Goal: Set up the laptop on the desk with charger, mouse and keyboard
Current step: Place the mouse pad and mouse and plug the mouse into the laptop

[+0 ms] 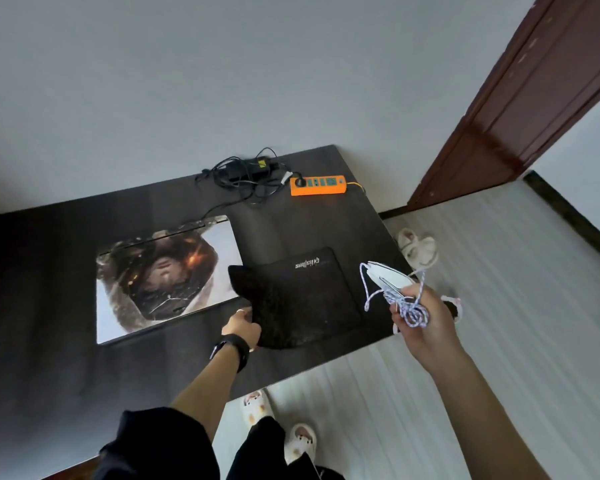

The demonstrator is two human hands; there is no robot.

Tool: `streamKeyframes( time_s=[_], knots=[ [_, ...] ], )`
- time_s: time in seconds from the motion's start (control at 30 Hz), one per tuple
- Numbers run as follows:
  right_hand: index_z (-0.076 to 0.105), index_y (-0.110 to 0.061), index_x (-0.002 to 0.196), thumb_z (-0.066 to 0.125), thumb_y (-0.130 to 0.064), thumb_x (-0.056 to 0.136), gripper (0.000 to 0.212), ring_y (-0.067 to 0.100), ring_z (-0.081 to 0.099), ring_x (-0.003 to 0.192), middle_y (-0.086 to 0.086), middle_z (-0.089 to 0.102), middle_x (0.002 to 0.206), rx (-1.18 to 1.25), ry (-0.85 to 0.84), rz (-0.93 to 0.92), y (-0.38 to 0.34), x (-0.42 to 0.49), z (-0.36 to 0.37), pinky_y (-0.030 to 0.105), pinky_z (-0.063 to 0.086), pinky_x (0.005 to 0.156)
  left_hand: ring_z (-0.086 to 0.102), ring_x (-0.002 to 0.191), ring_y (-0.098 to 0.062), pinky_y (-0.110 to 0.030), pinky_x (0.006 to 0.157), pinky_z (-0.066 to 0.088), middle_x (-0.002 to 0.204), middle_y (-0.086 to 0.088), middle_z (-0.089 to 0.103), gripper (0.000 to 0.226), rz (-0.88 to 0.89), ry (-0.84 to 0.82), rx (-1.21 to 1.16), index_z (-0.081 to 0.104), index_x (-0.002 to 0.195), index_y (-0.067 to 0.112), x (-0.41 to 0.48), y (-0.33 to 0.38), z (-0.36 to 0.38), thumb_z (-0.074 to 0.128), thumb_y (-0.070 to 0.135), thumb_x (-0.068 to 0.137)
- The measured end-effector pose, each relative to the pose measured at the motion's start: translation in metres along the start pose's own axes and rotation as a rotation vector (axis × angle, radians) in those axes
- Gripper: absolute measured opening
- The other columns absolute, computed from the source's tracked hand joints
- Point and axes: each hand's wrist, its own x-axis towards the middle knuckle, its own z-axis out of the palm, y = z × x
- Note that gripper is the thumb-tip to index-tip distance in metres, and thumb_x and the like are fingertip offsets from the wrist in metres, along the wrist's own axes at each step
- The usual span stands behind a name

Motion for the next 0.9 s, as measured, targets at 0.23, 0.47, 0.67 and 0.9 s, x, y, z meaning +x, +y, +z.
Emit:
streamKeyframes(
  time_s=[0.23, 0.47, 0.67, 0.9],
  knots=[
    [0.064, -0.005, 0.125, 0.066, -0.012, 0.087, 0.039, 0.024, 0.063, 0.08, 0.024, 0.07, 0.11, -0.237, 0.037, -0.018, 0.027, 0.026, 0.036, 0.031, 0.05, 0.068, 0.034, 0.133, -0.035, -0.045, 0.106, 0.035, 0.151, -0.01, 0.028, 0.086, 0.145, 0.203, 0.43, 0.014, 0.153, 0.026, -0.011, 0.015, -0.001, 0.059, 0.027, 0.079],
    [0.063, -0.008, 0.123, 0.059, -0.012, 0.097, 0.027, 0.021, 0.068, 0.085, 0.013, 0.073, 0.105, -0.408, 0.063, -0.035, 0.039, 0.052, 0.039, 0.03, 0.055, 0.071, 0.005, 0.148, -0.031, -0.051, 0.118, 0.013, 0.161, -0.006, 0.009, 0.079, 0.463, -0.077, 0.823, 0.021, 0.152, 0.029, 0.016, 0.009, 0.047, 0.057, 0.051, 0.086],
    [0.06, -0.001, 0.111, 0.058, -0.005, 0.096, 0.015, 0.0, 0.067, 0.068, -0.015, 0.072, 0.077, -0.487, 0.071, 0.02, 0.041, 0.086, 0.013, 0.016, 0.052, 0.062, -0.02, 0.139, -0.055, -0.078, 0.103, 0.004, 0.16, -0.007, -0.023, 0.092, 0.59, -0.12, 1.092, -0.003, 0.152, 0.042, 0.034, 0.002, 0.099, 0.053, 0.068, 0.083],
    [0.062, -0.001, 0.127, 0.072, -0.02, 0.083, 0.049, 0.019, 0.066, 0.082, 0.016, 0.071, 0.109, -0.371, 0.05, 0.21, 0.031, 0.133, -0.019, 0.028, 0.052, 0.074, 0.046, 0.115, -0.065, -0.071, 0.075, 0.048, 0.141, -0.02, 0.051, 0.056, 0.731, -0.202, 1.308, 0.057, 0.135, 0.033, 0.042, -0.004, 0.119, 0.067, 0.05, 0.083]
  ],
)
